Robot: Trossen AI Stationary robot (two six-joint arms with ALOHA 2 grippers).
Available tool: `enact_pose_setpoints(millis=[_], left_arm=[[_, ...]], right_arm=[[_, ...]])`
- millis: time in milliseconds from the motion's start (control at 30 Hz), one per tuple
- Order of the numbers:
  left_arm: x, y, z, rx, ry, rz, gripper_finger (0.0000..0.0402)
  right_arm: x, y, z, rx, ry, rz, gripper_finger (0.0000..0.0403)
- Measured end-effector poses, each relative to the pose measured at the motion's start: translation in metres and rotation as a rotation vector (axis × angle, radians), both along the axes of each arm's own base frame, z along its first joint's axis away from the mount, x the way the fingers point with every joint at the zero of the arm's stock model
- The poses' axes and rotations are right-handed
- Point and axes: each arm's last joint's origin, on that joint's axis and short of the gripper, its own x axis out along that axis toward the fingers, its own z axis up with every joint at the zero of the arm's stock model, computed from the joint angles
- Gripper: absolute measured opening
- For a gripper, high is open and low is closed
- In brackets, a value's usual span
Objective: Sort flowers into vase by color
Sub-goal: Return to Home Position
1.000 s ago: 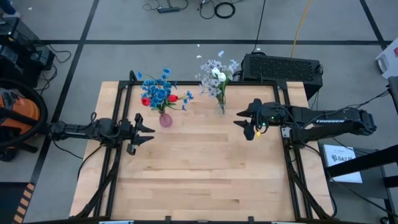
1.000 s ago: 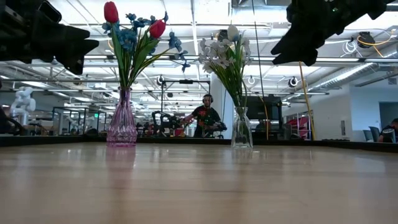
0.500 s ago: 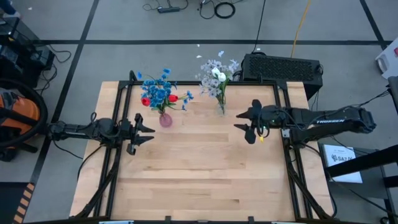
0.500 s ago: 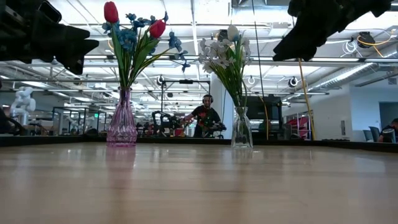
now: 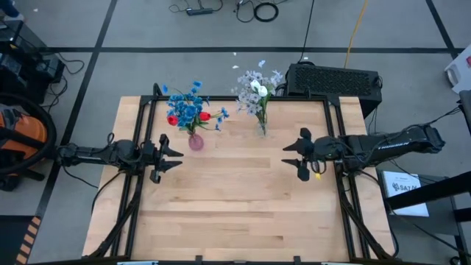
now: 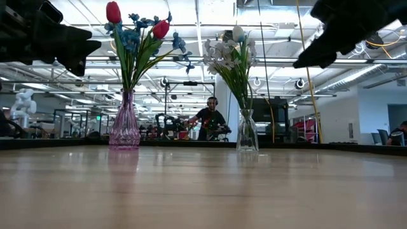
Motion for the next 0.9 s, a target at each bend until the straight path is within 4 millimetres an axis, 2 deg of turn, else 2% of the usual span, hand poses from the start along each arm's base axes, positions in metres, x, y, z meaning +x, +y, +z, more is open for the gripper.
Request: enact_pose_setpoints(millis=[500, 633, 900], left_arm=[[0.000, 0.000, 0.000, 0.000, 0.001, 0.000, 0.0138], [0.000, 0.000, 0.000, 0.000, 0.001, 0.000, 0.0138], [0.000, 0.000, 0.000, 0.000, 0.001, 0.000, 0.0138]], right_arm=[[-0.067, -0.005, -0.042, 0.051, -0.293, 0.008, 0.0196], [-0.077, -0.006, -0.051, 0.062, -0.364, 0.008, 0.0196], [-0.087, -0.010, -0.052, 0.013, -0.475, -0.002, 0.0196]])
